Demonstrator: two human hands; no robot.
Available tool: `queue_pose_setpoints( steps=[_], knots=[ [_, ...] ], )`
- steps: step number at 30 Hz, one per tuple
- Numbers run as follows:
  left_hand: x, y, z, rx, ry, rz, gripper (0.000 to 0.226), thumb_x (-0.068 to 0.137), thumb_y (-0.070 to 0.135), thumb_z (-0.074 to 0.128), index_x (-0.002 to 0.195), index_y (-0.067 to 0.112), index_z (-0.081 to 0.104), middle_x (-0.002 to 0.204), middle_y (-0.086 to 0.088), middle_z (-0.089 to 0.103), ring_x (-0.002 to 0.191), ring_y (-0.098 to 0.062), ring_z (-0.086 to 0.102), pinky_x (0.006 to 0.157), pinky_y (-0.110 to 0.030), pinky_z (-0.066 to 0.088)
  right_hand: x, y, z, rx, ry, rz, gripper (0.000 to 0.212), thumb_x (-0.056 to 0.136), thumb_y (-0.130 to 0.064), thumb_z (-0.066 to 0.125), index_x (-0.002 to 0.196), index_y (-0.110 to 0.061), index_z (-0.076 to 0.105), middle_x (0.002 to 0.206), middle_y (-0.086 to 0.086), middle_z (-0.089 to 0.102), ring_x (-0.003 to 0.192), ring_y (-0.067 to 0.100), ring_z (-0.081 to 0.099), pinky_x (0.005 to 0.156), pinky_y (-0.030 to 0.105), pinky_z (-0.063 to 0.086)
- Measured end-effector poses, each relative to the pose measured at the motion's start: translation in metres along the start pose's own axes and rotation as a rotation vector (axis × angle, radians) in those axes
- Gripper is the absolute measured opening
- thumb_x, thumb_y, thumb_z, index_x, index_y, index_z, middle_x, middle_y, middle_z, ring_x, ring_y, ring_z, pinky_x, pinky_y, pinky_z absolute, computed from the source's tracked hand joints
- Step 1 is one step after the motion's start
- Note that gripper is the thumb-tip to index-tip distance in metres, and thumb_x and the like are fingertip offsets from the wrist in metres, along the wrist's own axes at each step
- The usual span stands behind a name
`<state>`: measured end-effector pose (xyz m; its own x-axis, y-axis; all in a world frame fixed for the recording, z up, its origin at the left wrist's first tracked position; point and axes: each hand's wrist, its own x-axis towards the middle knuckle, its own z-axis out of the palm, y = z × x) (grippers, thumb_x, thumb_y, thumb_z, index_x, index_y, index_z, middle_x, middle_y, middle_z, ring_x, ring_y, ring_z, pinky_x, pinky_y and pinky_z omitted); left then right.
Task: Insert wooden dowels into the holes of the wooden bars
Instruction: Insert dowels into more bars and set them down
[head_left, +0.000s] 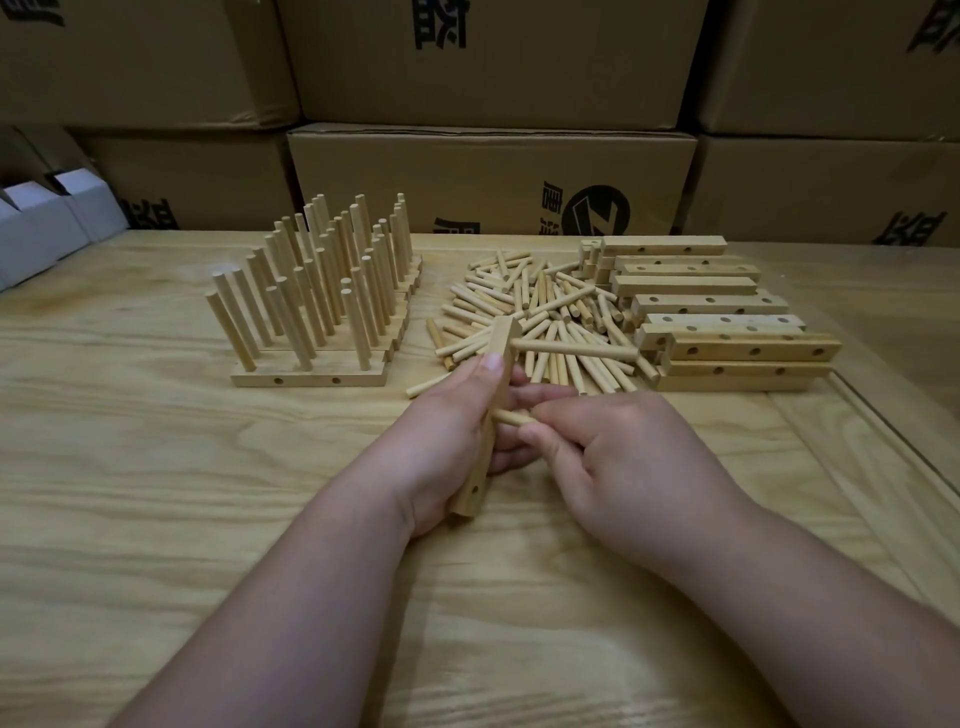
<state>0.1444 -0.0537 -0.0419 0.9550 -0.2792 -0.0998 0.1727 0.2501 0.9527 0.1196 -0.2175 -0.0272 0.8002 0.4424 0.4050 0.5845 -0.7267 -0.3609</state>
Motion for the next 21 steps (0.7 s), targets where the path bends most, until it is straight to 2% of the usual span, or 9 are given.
queue_pose_setpoints(
  steps=[3,5,7,9,11,13,16,19,21],
  knots=[
    [0.0,0.002,0.001,-0.001,0.013,-0.019,0.036,0.11,0.041,0.028,0.111,0.013,0.05,0.108,-0.007,0.078,0.085,-0.02,0.074,0.078,-0.032,0.062,0.0,-0.004,-0.002,-0.017,0.015,-0.006,0.026,0.097,-0.026,0.054,0.083,-0.017,0.074,0.084,-0.005,0.075,0.101,0.009,0.069,0.079,0.019,0.049],
    [-0.001,0.003,0.002,-0.017,0.035,-0.032,0.035,0.109,0.04,0.031,0.11,0.012,0.053,0.094,-0.003,0.079,0.073,-0.015,0.073,0.066,-0.028,0.061,0.001,-0.005,-0.003,-0.015,-0.014,-0.011,0.025,0.098,-0.026,0.055,0.09,-0.016,0.076,0.095,-0.006,0.077,0.11,0.006,0.066,0.088,0.025,0.053],
    [-0.001,0.003,0.003,-0.032,0.058,-0.039,0.034,0.109,0.038,0.034,0.106,0.012,0.056,0.077,0.001,0.076,0.062,-0.011,0.071,0.06,-0.024,0.058,0.002,-0.003,-0.006,-0.035,-0.047,-0.011,0.028,0.098,-0.031,0.053,0.107,-0.018,0.076,0.112,-0.007,0.075,0.112,0.008,0.065,0.091,0.032,0.053],
    [-0.001,0.003,0.005,-0.044,0.067,-0.041,0.033,0.109,0.036,0.035,0.105,0.011,0.056,0.07,0.0,0.072,0.057,-0.011,0.068,0.058,-0.024,0.057,0.004,-0.002,-0.01,-0.055,-0.076,-0.004,0.033,0.097,-0.035,0.052,0.115,-0.019,0.075,0.119,-0.008,0.072,0.109,0.013,0.068,0.089,0.035,0.054],
    [-0.002,0.003,0.006,-0.045,0.07,-0.042,0.033,0.109,0.036,0.035,0.106,0.01,0.056,0.069,0.0,0.071,0.057,-0.011,0.068,0.058,-0.024,0.057,0.004,-0.002,-0.01,-0.049,-0.081,0.008,0.032,0.097,-0.035,0.053,0.115,-0.02,0.075,0.119,-0.009,0.072,0.107,0.013,0.068,0.088,0.035,0.054],
    [-0.002,0.003,0.005,-0.026,0.066,-0.042,0.033,0.109,0.037,0.036,0.107,0.01,0.056,0.071,0.0,0.072,0.062,-0.012,0.069,0.061,-0.025,0.058,0.003,-0.002,-0.007,-0.006,-0.053,0.035,0.027,0.097,-0.032,0.056,0.111,-0.024,0.077,0.119,-0.015,0.071,0.11,0.008,0.066,0.091,0.027,0.053],
    [-0.001,0.003,0.005,0.003,0.063,-0.036,0.033,0.109,0.036,0.036,0.107,0.01,0.056,0.077,-0.001,0.076,0.068,-0.013,0.071,0.069,-0.028,0.061,0.002,0.0,0.0,0.188,-0.019,0.148,0.02,0.096,-0.025,0.061,0.1,-0.032,0.08,0.112,-0.032,0.067,0.116,-0.013,0.055,0.09,-0.001,0.038],
    [-0.001,0.002,0.005,0.006,0.064,-0.03,0.033,0.109,0.036,0.036,0.109,0.009,0.056,0.085,-0.004,0.078,0.075,-0.016,0.074,0.073,-0.03,0.062,0.006,0.001,-0.001,0.415,-0.109,0.282,0.026,0.097,-0.02,0.061,0.09,-0.033,0.082,0.1,-0.035,0.068,0.112,-0.024,0.051,0.088,-0.003,0.035],
    [-0.002,0.003,0.005,0.012,0.058,-0.037,0.035,0.109,0.037,0.036,0.111,0.009,0.057,0.086,-0.004,0.077,0.077,-0.017,0.075,0.072,-0.031,0.062,0.009,0.003,-0.007,0.508,-0.173,0.343,0.027,0.098,-0.021,0.061,0.085,-0.031,0.082,0.092,-0.033,0.071,0.102,-0.027,0.053,0.08,-0.005,0.035]
  ],
)
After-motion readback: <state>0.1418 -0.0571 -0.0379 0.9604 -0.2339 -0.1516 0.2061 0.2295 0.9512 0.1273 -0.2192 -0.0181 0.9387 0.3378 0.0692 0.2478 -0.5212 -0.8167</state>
